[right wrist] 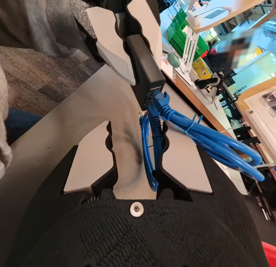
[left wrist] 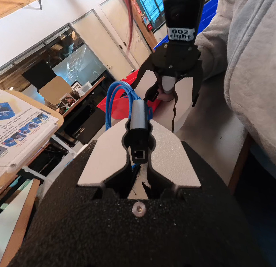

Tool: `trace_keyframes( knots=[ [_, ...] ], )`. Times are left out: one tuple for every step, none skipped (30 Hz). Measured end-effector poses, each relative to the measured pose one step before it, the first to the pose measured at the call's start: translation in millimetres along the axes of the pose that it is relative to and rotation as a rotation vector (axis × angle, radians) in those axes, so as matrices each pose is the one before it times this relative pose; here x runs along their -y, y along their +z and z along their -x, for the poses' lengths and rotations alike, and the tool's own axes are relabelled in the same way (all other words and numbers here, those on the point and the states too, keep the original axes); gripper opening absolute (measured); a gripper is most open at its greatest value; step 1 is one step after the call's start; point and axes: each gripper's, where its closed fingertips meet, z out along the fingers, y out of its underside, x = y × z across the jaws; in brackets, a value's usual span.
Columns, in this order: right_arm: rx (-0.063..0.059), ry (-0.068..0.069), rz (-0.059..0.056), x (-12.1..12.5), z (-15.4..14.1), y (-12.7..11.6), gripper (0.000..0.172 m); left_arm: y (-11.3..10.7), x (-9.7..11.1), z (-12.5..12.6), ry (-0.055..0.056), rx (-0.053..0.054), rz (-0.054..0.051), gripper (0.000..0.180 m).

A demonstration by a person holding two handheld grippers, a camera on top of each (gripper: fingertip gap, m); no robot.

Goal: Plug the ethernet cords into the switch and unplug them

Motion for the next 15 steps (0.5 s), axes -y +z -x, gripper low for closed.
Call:
trace_keyframes(
  knots=[
    [-0.0004,-0.0082,-0.0243,4.15,0.88,-1.57,0.067,-0.48,5.68,0.86,-0.0108,-0.0205,-0.0328,0.02],
    [0.0016,-0.0122,-0.0407,7.08,1.27,-2.03,0.068,-2.01,8.57,1.28,-0.035,-0.0285,-0.0592,0.02],
    [-0.0016,-0.0151,-0.0532,8.68,0.3,-2.21,0.071,-2.38,7.2,3.83,-0.0685,-0.0224,-0.0566,0.02],
    [-0.0102,-0.0118,-0.0575,8.68,-2.06,-2.6,0.075,-2.14,3.48,5.89,-0.0841,-0.0138,-0.0394,0.02],
    [-0.023,0.0041,-0.0484,6.8,-4.66,-2.59,0.071,-1.29,1.95,4.07,-0.0954,-0.0272,-0.0374,0.02],
    [-0.0348,0.0246,-0.0287,3.93,-7.13,-2.45,0.069,-1.26,1.38,6.14,-0.0824,-0.0025,-0.0347,0.021],
    [-0.0368,0.0302,-0.0328,3.9,-8.39,-3.56,0.067,-4.08,1.15,9.41,-0.0458,0.0305,-0.0289,0.02],
    [-0.0305,0.037,-0.0335,4.16,-8.35,-4.33,0.064,-6.27,-0.69,8.46,-0.0433,0.0202,-0.009,0.021],
    [-0.022,0.0414,-0.0126,2.41,-7.35,-3.96,0.059,-6.65,2.16,8.77,-0.0529,0.0269,-0.0286,0.02],
    [-0.002,0.0293,0.0091,-0.07,-3.89,-2.44,0.056,-5.75,3.56,9.66,-0.031,0.0455,-0.0319,0.02],
    [0.0016,0.012,0.0196,-1.65,-2.46,-1.22,0.055,-3.84,1.32,8.63,-0.0075,0.0478,-0.0061,0.02],
    [-0.0052,-0.0011,0.0152,-1.32,-2.18,-0.54,0.055,-1.73,-0.66,9.7,0.0003,0.0626,0.0154,0.02],
    [-0.0102,-0.0117,0.0098,-0.31,-2.34,0.11,0.054,0.09,-2.08,9.94,0.0023,0.0716,0.0304,0.02],
    [-0.0161,-0.0261,0.0162,-0.3,-3.45,1.38,0.052,1.29,-3.79,6.53,0.0201,0.0533,0.0494,0.02],
    [-0.0112,-0.0421,0.0272,-0.73,-3.41,2.98,0.051,2.46,-4.52,2.75,0.0396,0.035,0.0618,0.02]
  ],
)
